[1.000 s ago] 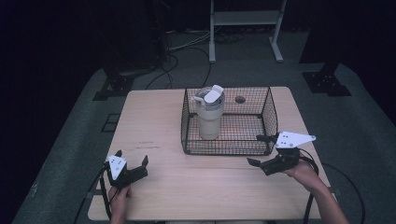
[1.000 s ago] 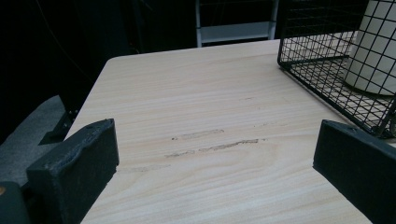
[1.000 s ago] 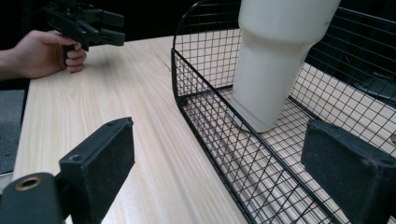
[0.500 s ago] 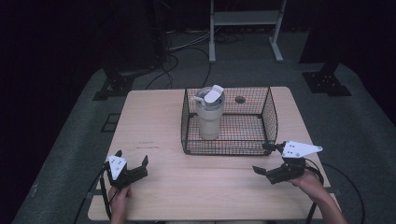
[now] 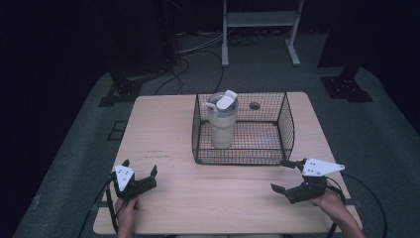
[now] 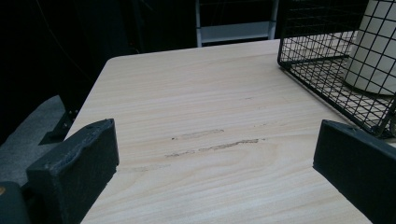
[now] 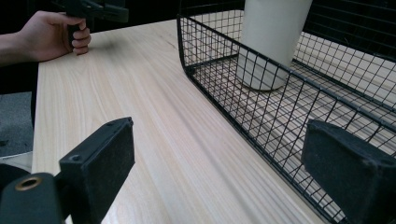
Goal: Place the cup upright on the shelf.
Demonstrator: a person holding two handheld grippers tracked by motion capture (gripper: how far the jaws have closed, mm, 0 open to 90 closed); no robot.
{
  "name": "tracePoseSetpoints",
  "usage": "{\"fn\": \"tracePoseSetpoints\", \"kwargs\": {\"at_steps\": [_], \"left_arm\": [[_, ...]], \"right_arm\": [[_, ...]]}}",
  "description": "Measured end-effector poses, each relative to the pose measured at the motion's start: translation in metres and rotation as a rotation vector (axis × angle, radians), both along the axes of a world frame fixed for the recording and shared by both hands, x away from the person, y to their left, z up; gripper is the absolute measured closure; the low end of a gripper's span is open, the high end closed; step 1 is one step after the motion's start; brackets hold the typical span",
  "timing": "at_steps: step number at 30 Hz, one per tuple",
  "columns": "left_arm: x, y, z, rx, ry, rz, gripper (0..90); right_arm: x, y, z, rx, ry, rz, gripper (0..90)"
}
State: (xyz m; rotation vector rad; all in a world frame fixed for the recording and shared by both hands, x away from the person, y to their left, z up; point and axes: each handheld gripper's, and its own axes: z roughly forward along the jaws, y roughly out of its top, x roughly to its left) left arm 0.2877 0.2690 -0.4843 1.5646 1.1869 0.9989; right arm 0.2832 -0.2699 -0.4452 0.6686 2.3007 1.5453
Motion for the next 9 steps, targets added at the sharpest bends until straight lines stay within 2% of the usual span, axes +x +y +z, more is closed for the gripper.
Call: {"fn": "tracePoseSetpoints", "kwargs": {"at_steps": [5, 6, 8, 9], "left_arm": [[0.0, 0.0, 0.0, 0.002, 0.001, 0.0, 0.0], [0.0, 0.0, 0.0, 0.004, 0.001, 0.0, 0.0], [0.001, 0.0, 0.0, 0.006, 0.002, 0.001, 0.0], [0.001, 0.0, 0.0, 0.007, 0.004, 0.002, 0.0]], "right_arm": [[-0.006, -0.001, -0.009, 0.007, 0.004, -0.018, 8.9], [-0.011, 0.0, -0.015, 0.002, -0.004, -0.051, 8.9], [-0.013, 0.001, -0.018, 0.022, -0.012, -0.062, 8.9], [-0.016, 0.001, -0.023, 0.076, -0.012, -0.076, 8.9]]}}
